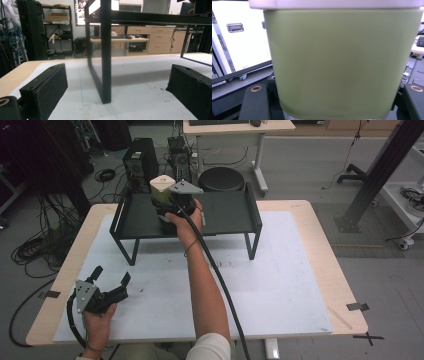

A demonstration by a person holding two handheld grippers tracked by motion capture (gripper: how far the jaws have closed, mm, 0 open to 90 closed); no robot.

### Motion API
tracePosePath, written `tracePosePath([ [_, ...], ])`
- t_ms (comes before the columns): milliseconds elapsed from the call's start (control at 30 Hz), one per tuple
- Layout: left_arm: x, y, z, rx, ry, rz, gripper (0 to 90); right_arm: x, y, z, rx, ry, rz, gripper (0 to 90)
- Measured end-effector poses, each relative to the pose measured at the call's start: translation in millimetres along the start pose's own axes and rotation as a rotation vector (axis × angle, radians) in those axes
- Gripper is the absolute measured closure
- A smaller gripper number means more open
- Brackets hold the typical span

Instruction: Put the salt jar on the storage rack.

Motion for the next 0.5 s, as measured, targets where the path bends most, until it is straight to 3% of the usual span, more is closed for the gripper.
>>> tracePosePath([
  [500, 0.0, 0.0, -0.1, 0.001, -0.001, 0.000, 2.9, 0.0, 0.2, -0.2, -0.002, -0.003, -0.005, 29.7],
])
Point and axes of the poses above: each handheld gripper's, and its own axes: y roughly backward along the jaws, z roughly out of its underside, x roughly to its right, the point moved 8 cm from there along -y, roughly forward along the jaws, and after that the axes turned 14 degrees about -x, right-handed, at the moved point
